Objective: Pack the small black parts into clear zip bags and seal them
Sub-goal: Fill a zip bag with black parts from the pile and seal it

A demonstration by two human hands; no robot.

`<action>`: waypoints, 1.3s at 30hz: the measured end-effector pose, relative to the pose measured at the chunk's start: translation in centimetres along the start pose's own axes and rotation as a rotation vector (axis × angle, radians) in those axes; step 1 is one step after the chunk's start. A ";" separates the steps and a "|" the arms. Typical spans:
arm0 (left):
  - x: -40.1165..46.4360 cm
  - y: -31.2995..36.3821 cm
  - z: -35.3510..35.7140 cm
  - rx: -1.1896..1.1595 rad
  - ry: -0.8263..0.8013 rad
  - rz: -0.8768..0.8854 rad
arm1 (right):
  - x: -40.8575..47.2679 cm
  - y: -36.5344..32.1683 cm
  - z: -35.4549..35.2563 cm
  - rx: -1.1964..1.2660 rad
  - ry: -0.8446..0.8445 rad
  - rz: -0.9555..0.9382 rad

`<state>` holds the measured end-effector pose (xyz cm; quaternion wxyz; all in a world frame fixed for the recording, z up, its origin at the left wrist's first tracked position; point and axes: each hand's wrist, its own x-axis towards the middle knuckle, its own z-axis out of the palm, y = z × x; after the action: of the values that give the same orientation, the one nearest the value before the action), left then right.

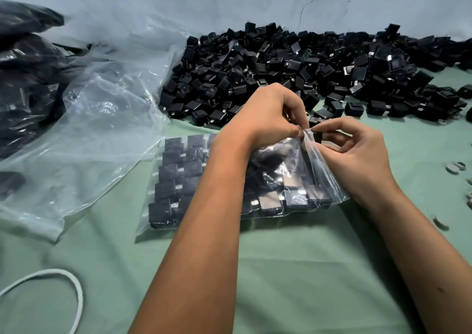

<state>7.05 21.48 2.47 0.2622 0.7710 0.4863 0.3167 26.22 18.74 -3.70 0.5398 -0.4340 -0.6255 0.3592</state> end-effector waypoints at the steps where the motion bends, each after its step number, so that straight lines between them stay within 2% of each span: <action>1: 0.0 0.0 -0.1 -0.005 0.000 0.000 | 0.0 -0.1 0.0 -0.038 -0.001 -0.008; 4: 0.0 0.1 -0.1 -0.010 0.005 0.004 | -0.1 -0.3 0.1 -0.164 -0.025 -0.035; 8: 0.2 0.3 -0.1 -0.002 0.005 0.015 | -0.1 -0.4 0.5 -0.024 -0.037 -0.025; 14: 0.3 0.2 0.1 -0.005 0.002 0.008 | 0.3 -0.1 0.5 -0.144 0.088 -0.067; 19: 0.3 0.3 0.3 -0.015 0.009 0.012 | 0.0 -0.5 1.0 -0.135 -0.112 -0.065; 23: 0.2 0.1 0.2 -0.020 0.006 0.005 | 0.0 -0.8 0.9 -0.093 -0.051 -0.011; 25: 0.2 0.0 0.2 -0.015 0.055 -0.018 | -0.1 -1.0 1.0 -0.085 -0.080 0.009; 27: 0.2 -0.6 -0.3 0.034 0.174 -0.093 | -0.4 -1.0 1.1 -0.020 -0.160 0.025; 30: -0.1 -2.4 -1.6 0.231 0.315 -0.265 | -0.5 -1.3 1.1 0.053 -0.203 0.052; 32: -0.6 -3.8 -2.5 0.306 0.310 -0.385 | -0.5 -1.2 1.1 0.006 -0.123 0.012; 34: -1.1 -5.0 -3.1 0.364 0.268 -0.523 | -0.1 -0.6 0.9 -0.148 0.050 -0.030; 36: -1.4 -6.0 -3.2 0.348 0.205 -0.629 | 0.5 0.2 0.4 -0.174 0.191 -0.014; 39: -1.6 -6.8 -3.1 0.332 0.152 -0.619 | 1.0 1.3 0.0 -0.113 0.288 0.063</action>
<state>0.27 22.96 -0.74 0.1799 0.5933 0.7599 0.1955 26.42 20.18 -4.50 0.5869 -0.5302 -0.5470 0.2742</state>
